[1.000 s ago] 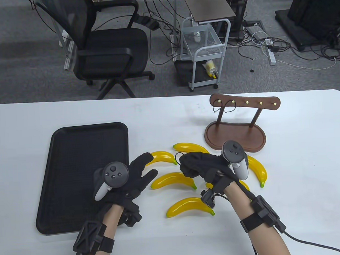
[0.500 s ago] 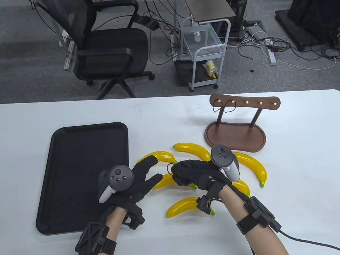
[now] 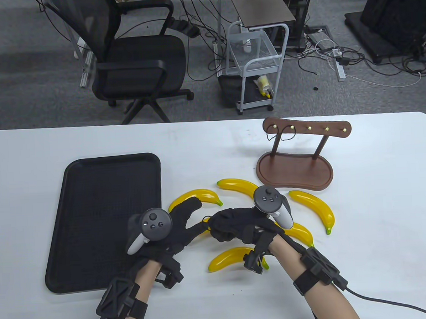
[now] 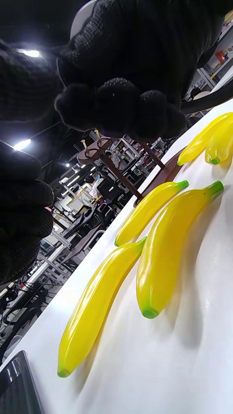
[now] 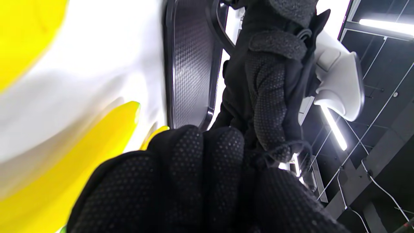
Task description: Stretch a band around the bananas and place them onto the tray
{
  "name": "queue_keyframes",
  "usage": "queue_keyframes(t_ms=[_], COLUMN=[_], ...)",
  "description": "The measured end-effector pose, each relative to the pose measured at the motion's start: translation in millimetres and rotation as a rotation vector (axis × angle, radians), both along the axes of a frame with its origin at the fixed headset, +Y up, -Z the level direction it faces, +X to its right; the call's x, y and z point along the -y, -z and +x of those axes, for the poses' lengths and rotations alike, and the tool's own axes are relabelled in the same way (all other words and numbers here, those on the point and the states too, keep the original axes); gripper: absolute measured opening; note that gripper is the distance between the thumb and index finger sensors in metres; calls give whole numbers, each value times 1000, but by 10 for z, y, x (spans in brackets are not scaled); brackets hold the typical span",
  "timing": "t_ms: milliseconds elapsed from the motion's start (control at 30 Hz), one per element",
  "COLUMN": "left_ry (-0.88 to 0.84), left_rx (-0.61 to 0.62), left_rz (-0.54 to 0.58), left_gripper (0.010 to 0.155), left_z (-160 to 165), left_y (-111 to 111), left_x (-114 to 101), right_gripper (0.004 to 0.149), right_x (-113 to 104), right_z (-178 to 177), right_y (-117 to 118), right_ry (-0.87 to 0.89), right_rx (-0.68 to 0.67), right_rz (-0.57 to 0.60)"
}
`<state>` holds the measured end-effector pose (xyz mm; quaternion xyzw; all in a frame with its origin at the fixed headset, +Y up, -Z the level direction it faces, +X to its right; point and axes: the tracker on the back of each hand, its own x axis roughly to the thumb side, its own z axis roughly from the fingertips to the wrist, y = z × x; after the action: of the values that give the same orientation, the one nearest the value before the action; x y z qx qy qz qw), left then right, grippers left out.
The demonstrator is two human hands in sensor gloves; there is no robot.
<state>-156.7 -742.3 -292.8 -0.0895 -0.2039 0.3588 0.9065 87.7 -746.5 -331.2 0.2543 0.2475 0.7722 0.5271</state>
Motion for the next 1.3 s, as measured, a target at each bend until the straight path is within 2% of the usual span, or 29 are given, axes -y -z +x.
queue_keyframes(t_ms=[633,1000,1200,1300], left_ry=[-6,-52,-126,-157], left_rx=[39,62,56,56], left_rz=[6,8,-19,-36], left_gripper=[83,85,82,80], left_z=[84,114,63,35], left_y=[-34,-60,-43,-29], left_x=[-33,-80,-85,-73], right_gripper=[38,38,38,38], right_x=[60,-27,-111,-121], right_z=[-115,-160,-127,-97], right_y=[-41,-88,-100,-85], right_ry=[-15,-48,-121,-139], right_rx=[-87,-43,58,106], right_rz=[-27,71,205,227])
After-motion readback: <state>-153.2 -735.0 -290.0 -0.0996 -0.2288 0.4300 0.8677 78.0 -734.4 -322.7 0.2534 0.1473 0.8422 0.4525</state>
